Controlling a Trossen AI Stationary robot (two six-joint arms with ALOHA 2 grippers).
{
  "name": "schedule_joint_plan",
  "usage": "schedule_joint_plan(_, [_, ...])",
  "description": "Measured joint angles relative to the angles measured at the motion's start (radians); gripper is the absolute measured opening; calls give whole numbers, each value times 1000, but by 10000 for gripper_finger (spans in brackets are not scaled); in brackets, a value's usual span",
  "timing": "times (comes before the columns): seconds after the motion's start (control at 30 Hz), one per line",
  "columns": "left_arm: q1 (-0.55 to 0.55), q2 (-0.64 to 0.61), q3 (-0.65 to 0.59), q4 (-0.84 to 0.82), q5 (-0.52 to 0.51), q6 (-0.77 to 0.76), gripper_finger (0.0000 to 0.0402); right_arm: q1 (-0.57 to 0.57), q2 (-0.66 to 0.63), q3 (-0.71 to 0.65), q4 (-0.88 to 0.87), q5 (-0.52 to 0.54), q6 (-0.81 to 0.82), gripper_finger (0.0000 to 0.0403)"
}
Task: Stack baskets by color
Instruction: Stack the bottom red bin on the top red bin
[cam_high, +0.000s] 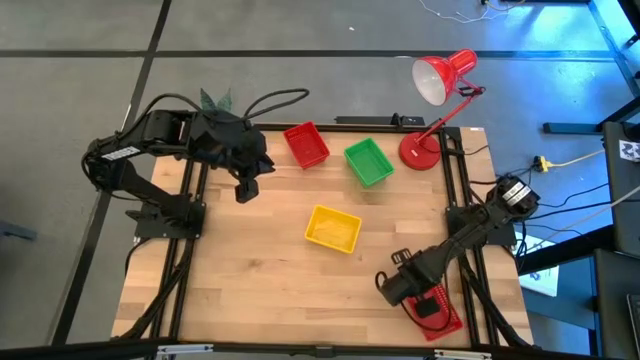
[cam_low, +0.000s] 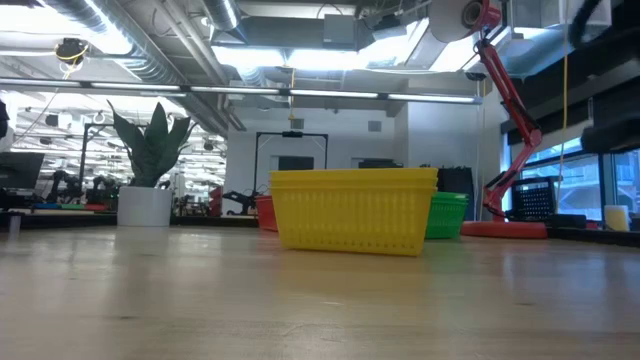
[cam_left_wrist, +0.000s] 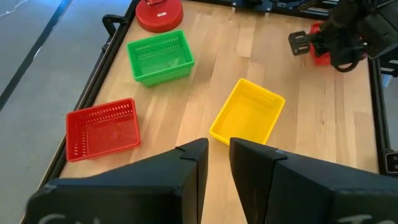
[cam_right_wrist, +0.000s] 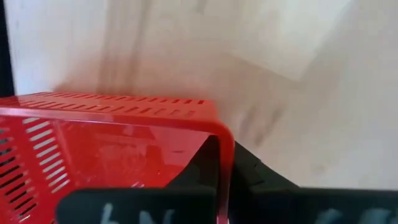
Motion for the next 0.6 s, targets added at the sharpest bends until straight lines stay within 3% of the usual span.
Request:
schedule_joint_plan(0.17, [0,0,0,-60,-54,0,57,-85,0,95,-132,10,0,2])
schedule_joint_plan(0.4, [0,0,0,-174,-152,34,57,-245,0,360,-358,57,11,2])
schedule_joint_plan(0.6, [0,-8,0,-193,-159,117,57,-394,0,608,-425,230,76,1])
